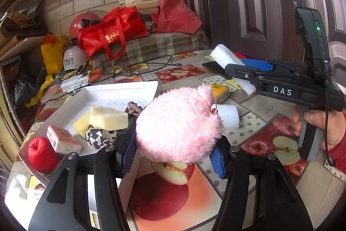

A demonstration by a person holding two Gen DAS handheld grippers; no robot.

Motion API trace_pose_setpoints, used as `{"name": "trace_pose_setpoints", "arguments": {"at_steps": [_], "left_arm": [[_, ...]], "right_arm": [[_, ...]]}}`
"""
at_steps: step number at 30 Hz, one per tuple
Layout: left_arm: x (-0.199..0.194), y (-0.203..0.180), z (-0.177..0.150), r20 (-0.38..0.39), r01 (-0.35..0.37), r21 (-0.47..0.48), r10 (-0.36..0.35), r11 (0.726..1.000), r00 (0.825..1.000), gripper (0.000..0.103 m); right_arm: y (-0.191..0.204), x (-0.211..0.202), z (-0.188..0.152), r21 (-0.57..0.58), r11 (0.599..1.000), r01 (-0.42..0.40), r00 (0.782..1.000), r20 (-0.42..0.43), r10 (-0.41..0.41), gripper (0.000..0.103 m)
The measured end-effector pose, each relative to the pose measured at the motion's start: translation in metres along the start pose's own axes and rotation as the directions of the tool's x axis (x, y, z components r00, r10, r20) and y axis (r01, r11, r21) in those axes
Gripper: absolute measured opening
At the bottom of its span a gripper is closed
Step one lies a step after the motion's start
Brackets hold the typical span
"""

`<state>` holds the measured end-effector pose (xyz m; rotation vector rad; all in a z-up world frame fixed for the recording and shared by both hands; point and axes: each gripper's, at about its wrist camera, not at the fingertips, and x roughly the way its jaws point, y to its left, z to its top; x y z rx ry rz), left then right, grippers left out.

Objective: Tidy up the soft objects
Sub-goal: 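Carry the pink fluffy ball and white foam sheet over the white tray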

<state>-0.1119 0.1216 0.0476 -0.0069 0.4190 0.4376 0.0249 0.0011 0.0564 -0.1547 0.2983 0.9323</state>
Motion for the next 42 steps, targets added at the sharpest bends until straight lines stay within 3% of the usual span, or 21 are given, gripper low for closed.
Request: {"name": "trace_pose_setpoints", "arguments": {"at_steps": [4,9,15,21,26,35,42], "left_arm": [[-0.011,0.031,-0.002,0.054,-0.120,-0.086,0.125,0.989,0.991,0.058],[-0.016,0.081,-0.011,0.024,-0.215,-0.194,0.224,0.957,0.974,0.058],[-0.016,0.120,-0.020,-0.005,-0.305,-0.244,0.313,0.921,0.950,0.058],[-0.011,0.140,-0.024,-0.025,-0.336,-0.292,0.344,0.896,0.939,0.058],[-0.005,0.156,-0.024,-0.044,-0.355,-0.319,0.361,0.879,0.932,0.058],[0.007,0.171,-0.020,-0.063,-0.352,-0.351,0.354,0.868,0.933,0.059],[0.015,0.174,-0.016,-0.067,-0.333,-0.349,0.331,0.876,0.941,0.059]], "right_arm": [[0.005,-0.002,0.000,-0.010,1.000,0.010,1.000,0.010,-0.010,0.055],[0.021,0.000,0.000,-0.026,0.999,-0.025,1.000,0.007,0.025,0.055],[0.057,0.011,0.001,-0.048,0.992,-0.113,0.994,-0.010,0.112,0.055],[0.104,0.028,0.004,-0.083,0.974,-0.213,0.977,-0.022,0.212,0.055],[0.141,0.047,0.004,-0.122,0.934,-0.337,0.940,-0.101,0.326,0.055],[0.183,0.084,0.004,-0.162,0.885,-0.437,0.885,-0.253,0.391,0.055],[0.174,0.112,0.010,-0.116,0.923,-0.366,0.903,-0.283,0.323,0.055]]}}
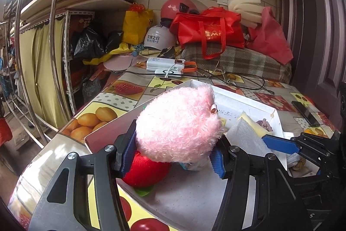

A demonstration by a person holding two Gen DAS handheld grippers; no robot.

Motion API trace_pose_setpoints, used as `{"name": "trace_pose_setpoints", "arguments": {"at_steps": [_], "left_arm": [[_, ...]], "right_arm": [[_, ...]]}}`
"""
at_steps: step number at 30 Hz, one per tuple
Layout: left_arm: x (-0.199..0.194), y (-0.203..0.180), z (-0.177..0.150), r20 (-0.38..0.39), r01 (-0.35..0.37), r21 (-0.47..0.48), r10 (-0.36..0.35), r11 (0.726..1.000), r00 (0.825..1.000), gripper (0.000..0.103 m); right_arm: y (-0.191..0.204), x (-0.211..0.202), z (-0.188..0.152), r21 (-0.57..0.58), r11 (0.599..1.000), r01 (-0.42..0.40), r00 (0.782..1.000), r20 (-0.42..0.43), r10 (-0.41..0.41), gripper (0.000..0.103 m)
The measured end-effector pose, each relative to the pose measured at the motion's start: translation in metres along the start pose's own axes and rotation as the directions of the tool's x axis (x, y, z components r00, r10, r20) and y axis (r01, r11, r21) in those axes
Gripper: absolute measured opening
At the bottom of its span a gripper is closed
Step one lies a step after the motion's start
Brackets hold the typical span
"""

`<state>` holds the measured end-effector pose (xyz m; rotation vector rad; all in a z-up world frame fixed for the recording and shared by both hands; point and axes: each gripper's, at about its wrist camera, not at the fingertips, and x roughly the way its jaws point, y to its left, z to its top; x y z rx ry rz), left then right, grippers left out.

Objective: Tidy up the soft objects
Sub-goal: 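Carry the pink fluffy ball and white foam sheet over the white tray, then open the left tool over the tray while the right tool releases the foam sheet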

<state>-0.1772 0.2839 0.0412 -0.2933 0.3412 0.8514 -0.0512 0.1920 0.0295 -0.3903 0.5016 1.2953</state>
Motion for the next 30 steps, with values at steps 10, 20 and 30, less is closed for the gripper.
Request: {"name": "trace_pose_setpoints", "arguments": {"at_steps": [10,20,30], "left_arm": [[0.019,-0.007,0.005,-0.055,0.053,0.016,-0.052,0.998,0.997,0.059],[0.017,-0.018,0.005,-0.041,0.041,0.059,-0.038,0.997,0.998,0.061],[0.001,-0.009,0.004,0.058,-0.064,0.006,0.064,0.998,0.996,0.103]], "right_arm": [[-0.051,0.015,0.013,0.171,0.973,0.157,0.987,0.001,-0.159,0.055],[-0.030,0.006,0.018,0.088,0.983,0.164,0.982,0.078,-0.171,0.057],[-0.043,0.003,0.017,0.158,0.964,0.214,0.970,0.082,-0.229,0.103]]}}
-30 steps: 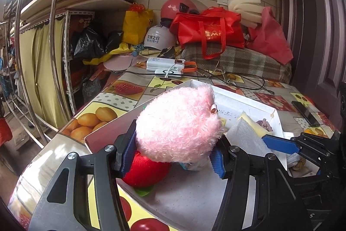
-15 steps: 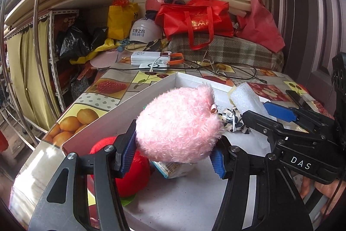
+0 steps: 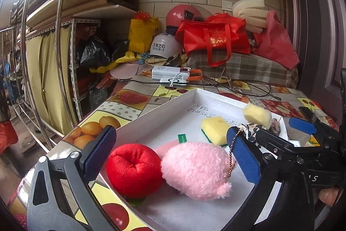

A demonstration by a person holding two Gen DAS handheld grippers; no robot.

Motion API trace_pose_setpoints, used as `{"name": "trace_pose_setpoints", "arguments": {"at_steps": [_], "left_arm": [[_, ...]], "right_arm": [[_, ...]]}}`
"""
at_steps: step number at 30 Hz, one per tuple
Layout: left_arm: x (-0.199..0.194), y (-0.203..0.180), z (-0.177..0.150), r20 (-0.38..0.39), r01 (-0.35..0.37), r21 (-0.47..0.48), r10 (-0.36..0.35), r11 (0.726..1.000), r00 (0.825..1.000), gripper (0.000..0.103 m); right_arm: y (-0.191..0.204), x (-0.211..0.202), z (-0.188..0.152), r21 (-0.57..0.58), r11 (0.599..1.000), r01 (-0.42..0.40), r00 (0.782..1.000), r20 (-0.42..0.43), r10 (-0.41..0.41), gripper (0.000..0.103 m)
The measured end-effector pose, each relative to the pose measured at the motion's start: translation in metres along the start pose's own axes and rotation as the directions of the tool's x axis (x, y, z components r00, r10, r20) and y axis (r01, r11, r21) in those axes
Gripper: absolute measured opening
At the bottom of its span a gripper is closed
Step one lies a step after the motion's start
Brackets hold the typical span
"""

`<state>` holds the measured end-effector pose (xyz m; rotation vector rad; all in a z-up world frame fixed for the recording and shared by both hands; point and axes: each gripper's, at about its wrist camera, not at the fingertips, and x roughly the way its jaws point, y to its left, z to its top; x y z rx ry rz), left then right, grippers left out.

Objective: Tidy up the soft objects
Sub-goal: 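Open the left tool over the tray while the right tool releases the foam sheet, then move both open tools back toward the items left on the table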

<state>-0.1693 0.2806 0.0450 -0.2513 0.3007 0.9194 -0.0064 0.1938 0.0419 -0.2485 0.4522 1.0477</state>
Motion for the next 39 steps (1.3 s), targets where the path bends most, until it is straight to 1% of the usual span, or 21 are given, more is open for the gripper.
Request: {"name": "trace_pose_setpoints", "arguments": {"at_steps": [7,14,19,21,23,26,29,30,32,34,36,37,39], "left_arm": [[-0.001,0.005,-0.001,0.006,-0.019,-0.027,0.020,0.999,1.000,0.103],[-0.003,0.010,-0.001,0.016,-0.032,-0.057,0.033,0.998,0.999,0.103],[-0.012,0.011,-0.001,0.057,-0.034,-0.064,0.038,0.997,0.998,0.103],[-0.017,0.010,-0.002,0.079,-0.030,-0.061,0.034,0.998,0.996,0.103],[-0.021,0.009,-0.003,0.085,-0.027,-0.053,0.031,0.998,0.996,0.103],[-0.026,0.007,-0.004,0.090,-0.016,-0.051,0.021,0.999,0.996,0.103],[-0.031,0.011,-0.006,0.098,-0.016,-0.076,0.023,0.997,0.995,0.103],[-0.032,0.013,-0.006,0.100,-0.019,-0.087,0.027,0.996,0.995,0.103],[-0.032,0.015,-0.006,0.097,-0.029,-0.099,0.039,0.995,0.995,0.103],[-0.031,0.013,-0.006,0.092,-0.034,-0.090,0.042,0.995,0.995,0.103],[-0.033,0.008,-0.007,0.103,-0.036,-0.070,0.044,0.997,0.994,0.103],[-0.034,0.006,-0.007,0.109,-0.032,-0.060,0.038,0.998,0.993,0.103],[-0.036,0.004,-0.008,0.113,-0.026,-0.046,0.031,0.999,0.993,0.103]], "right_arm": [[0.004,-0.008,-0.001,-0.014,0.999,0.036,0.998,0.048,-0.036,0.103],[0.003,-0.026,-0.003,0.000,0.997,0.079,0.987,0.142,-0.078,0.103],[-0.001,-0.041,-0.008,0.038,0.996,0.086,0.980,0.179,-0.091,0.103],[0.000,-0.049,-0.011,0.036,0.996,0.087,0.975,0.202,-0.092,0.103],[0.003,-0.055,-0.014,0.027,0.996,0.087,0.972,0.219,-0.090,0.103],[0.004,-0.062,-0.017,0.021,0.997,0.078,0.970,0.229,-0.081,0.103],[0.000,-0.072,-0.021,0.043,0.997,0.063,0.965,0.253,-0.072,0.103],[-0.002,-0.079,-0.023,0.056,0.997,0.053,0.958,0.279,-0.067,0.103],[-0.003,-0.095,-0.028,0.062,0.998,0.022,0.936,0.350,-0.043,0.103],[0.008,-0.106,-0.030,0.011,1.000,0.003,0.920,0.392,-0.007,0.103],[0.027,-0.111,-0.033,-0.066,0.998,-0.012,0.913,0.407,0.037,0.103],[0.035,-0.110,-0.033,-0.098,0.995,-0.024,0.913,0.402,0.061,0.103],[0.044,-0.107,-0.033,-0.126,0.991,-0.050,0.920,0.381,0.094,0.103]]}}
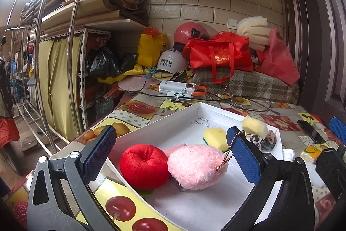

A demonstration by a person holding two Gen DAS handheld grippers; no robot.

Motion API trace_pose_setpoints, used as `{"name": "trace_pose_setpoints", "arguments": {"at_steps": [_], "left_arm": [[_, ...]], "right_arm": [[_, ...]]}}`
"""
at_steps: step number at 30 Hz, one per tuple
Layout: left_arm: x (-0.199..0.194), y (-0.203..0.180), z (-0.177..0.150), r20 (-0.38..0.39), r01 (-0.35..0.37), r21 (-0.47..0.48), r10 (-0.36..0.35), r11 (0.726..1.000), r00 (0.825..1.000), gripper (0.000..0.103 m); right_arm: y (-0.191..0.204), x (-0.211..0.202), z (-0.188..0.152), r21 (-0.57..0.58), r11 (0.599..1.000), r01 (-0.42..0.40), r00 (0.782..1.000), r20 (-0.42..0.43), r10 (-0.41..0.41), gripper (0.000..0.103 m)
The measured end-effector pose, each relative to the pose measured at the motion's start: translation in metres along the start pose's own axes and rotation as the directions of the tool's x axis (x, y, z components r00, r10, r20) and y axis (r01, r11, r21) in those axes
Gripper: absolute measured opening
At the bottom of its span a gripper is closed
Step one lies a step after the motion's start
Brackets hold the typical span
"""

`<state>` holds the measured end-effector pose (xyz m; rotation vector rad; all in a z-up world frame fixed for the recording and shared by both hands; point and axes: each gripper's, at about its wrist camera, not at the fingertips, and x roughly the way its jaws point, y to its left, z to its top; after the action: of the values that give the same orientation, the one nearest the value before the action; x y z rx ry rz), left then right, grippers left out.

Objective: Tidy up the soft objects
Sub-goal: 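Move both open tools back toward the items left on the table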

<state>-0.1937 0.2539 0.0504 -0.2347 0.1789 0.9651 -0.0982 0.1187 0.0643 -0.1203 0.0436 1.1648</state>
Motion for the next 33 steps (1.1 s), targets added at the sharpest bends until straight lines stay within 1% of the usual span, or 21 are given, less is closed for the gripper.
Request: {"name": "trace_pose_setpoints", "arguments": {"at_steps": [3,5,6,7,8,9,11,13,16,19,22,23,24,25,26,27,28,30,31,32,33], "left_arm": [[0.001,0.000,0.000,-0.004,0.009,0.001,-0.009,1.000,1.000,0.103],[0.002,0.001,0.000,-0.014,0.028,-0.002,-0.028,1.000,1.000,0.103],[0.005,0.002,0.000,-0.033,0.037,-0.007,-0.038,0.999,0.999,0.103],[0.011,0.003,0.001,-0.074,0.080,-0.014,-0.081,0.997,0.994,0.103],[0.020,0.004,0.002,-0.141,0.115,-0.014,-0.115,0.993,0.983,0.103],[0.030,0.004,0.002,-0.218,0.136,-0.002,-0.133,0.991,0.967,0.103],[0.042,0.004,0.003,-0.338,0.159,0.028,-0.140,0.987,0.931,0.103],[0.038,0.004,0.009,-0.373,0.170,0.061,-0.135,0.984,0.918,0.103],[0.022,-0.001,0.014,-0.396,0.194,0.137,-0.125,0.971,0.910,0.103],[0.015,-0.005,0.004,-0.464,0.203,0.214,-0.084,0.955,0.882,0.103],[0.014,-0.003,-0.013,-0.524,0.206,0.241,-0.052,0.948,0.850,0.103],[0.014,0.000,-0.017,-0.539,0.212,0.225,-0.060,0.951,0.840,0.103],[0.015,0.004,-0.019,-0.557,0.233,0.175,-0.099,0.957,0.825,0.103],[0.017,0.010,-0.020,-0.581,0.266,0.083,-0.170,0.960,0.796,0.103],[0.021,0.017,-0.021,-0.601,0.297,-0.035,-0.257,0.954,0.757,0.103],[0.025,0.024,-0.022,-0.610,0.311,-0.153,-0.337,0.938,0.717,0.103],[0.031,0.033,-0.024,-0.614,0.302,-0.258,-0.397,0.918,0.682,0.103],[0.040,0.049,-0.030,-0.603,0.268,-0.435,-0.499,0.860,0.622,0.103],[0.042,0.054,-0.032,-0.612,0.240,-0.468,-0.508,0.851,0.606,0.103],[0.040,0.056,-0.028,-0.627,0.216,-0.430,-0.462,0.877,0.627,0.103],[0.036,0.056,-0.022,-0.632,0.199,-0.366,-0.400,0.909,0.663,0.103]], "right_arm": [[-0.007,0.005,-0.001,0.037,0.999,0.014,1.000,-0.018,-0.013,0.103],[-0.010,0.007,-0.003,0.058,0.998,0.004,0.999,-0.044,-0.002,0.103],[-0.009,0.009,-0.004,0.058,0.998,0.001,0.998,-0.060,0.002,0.103],[-0.010,0.010,-0.004,0.064,0.998,0.001,0.998,-0.063,0.003,0.103],[-0.014,0.010,-0.005,0.081,0.997,0.004,0.998,-0.068,0.001,0.103],[-0.019,0.010,-0.007,0.104,0.994,0.018,0.997,-0.076,-0.010,0.103],[-0.031,0.010,-0.009,0.156,0.987,0.042,0.995,-0.093,-0.028,0.103],[-0.039,0.012,-0.010,0.185,0.981,0.052,0.994,-0.109,-0.033,0.103],[-0.041,0.012,-0.011,0.199,0.979,0.040,0.994,-0.112,-0.018,0.103],[-0.039,0.011,-0.011,0.188,0.982,0.026,0.994,-0.109,-0.005,0.103],[-0.039,0.011,-0.011,0.186,0.982,0.020,0.993,-0.114,0.002,0.103],[-0.039,0.012,-0.011,0.188,0.982,0.017,0.993,-0.120,0.005,0.103],[-0.039,0.013,-0.011,0.188,0.982,0.015,0.992,-0.127,0.009,0.103],[-0.039,0.014,-0.012,0.187,0.982,0.014,0.991,-0.133,0.011,0.103],[-0.039,0.014,-0.011,0.185,0.983,0.013,0.991,-0.132,0.012,0.103],[-0.038,0.013,-0.011,0.183,0.983,0.010,0.992,-0.129,0.014,0.103],[-0.037,0.013,-0.011,0.180,0.984,0.008,0.992,-0.127,0.016,0.103],[-0.037,0.013,-0.011,0.177,0.984,0.006,0.992,-0.125,0.017,0.103],[-0.037,0.013,-0.011,0.177,0.984,0.006,0.992,-0.125,0.017,0.103],[-0.037,0.013,-0.011,0.178,0.984,0.007,0.992,-0.126,0.016,0.103],[-0.037,0.013,-0.011,0.179,0.984,0.007,0.992,-0.126,0.016,0.103]]}}
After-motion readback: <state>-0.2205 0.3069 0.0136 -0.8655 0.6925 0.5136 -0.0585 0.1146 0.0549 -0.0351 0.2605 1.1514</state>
